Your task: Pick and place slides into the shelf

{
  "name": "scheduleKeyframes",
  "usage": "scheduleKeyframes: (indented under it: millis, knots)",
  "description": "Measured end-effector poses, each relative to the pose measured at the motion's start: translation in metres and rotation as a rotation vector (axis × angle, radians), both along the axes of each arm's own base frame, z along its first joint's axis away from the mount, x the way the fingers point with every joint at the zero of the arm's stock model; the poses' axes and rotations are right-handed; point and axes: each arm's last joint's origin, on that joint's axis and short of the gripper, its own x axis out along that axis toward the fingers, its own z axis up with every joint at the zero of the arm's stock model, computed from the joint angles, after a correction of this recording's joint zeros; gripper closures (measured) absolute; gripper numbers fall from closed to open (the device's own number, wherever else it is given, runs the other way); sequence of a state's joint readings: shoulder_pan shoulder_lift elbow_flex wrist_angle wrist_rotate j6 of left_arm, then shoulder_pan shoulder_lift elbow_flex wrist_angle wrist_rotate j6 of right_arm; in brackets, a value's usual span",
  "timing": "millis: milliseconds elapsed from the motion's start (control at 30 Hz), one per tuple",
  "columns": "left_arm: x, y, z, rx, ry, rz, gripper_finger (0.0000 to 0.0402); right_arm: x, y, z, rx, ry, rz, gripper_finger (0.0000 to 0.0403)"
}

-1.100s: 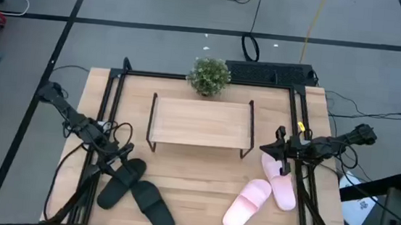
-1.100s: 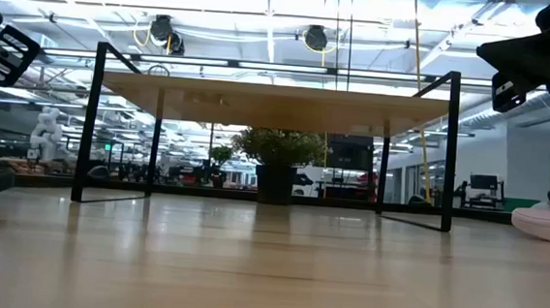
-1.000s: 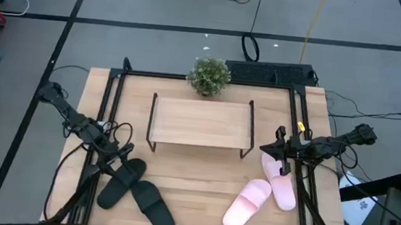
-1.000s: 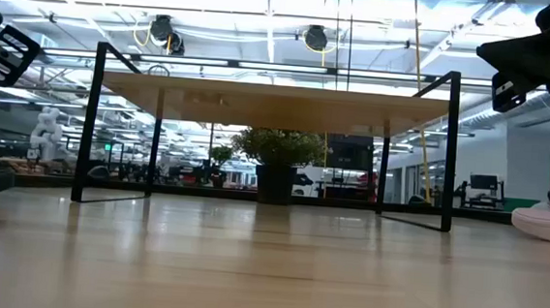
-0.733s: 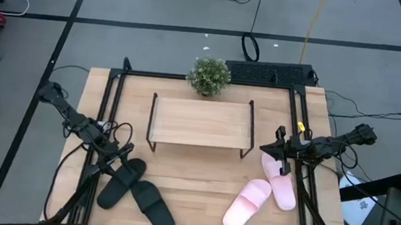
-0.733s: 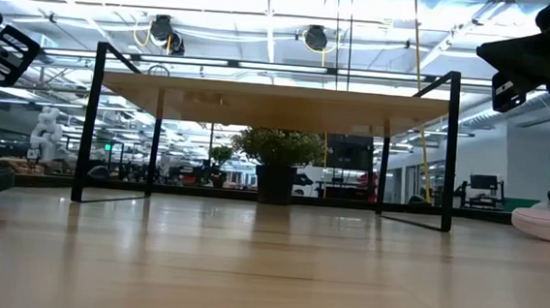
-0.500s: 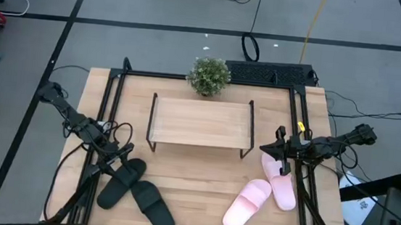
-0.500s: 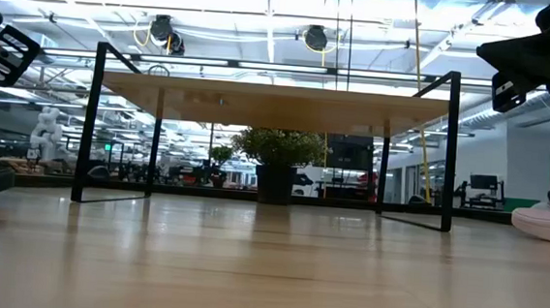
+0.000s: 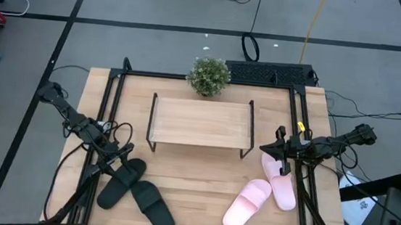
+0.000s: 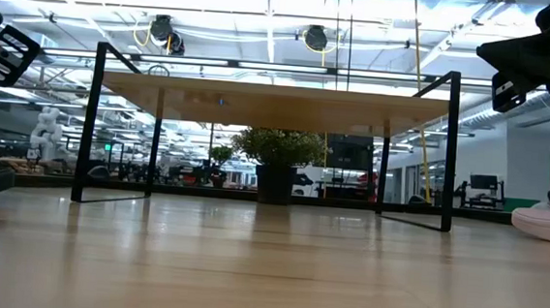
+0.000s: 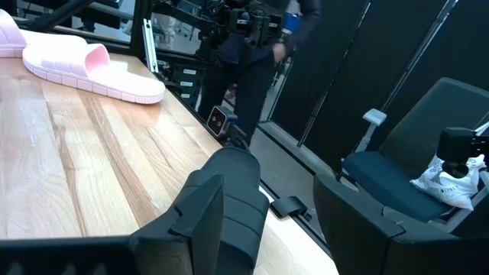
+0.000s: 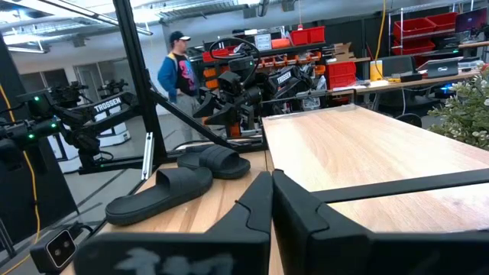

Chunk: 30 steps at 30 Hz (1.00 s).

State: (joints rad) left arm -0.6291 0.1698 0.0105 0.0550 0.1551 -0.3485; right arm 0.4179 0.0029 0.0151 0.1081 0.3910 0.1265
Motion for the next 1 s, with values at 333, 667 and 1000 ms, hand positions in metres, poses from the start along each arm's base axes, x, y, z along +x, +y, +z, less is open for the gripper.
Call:
scheduleKeyframes:
  millis: [333,667,1000]
  knots:
    - [0.0000,0.0000,0.0000,0.000,0.000,0.000,0.0204,0.0000,0.0000,0.0000,0.000,0.000,0.000,0.0403]
    - [0.0000,0.0000,0.0000,0.000,0.000,0.000,0.0204,0.0000,0.0000,0.0000,0.000,0.000,0.000,0.0403]
    - [0.0000,0.0000,0.0000,0.000,0.000,0.000,0.0204,-0.0004,-0.0002,0.0040,0.097,-0.037,0.007,0.0403]
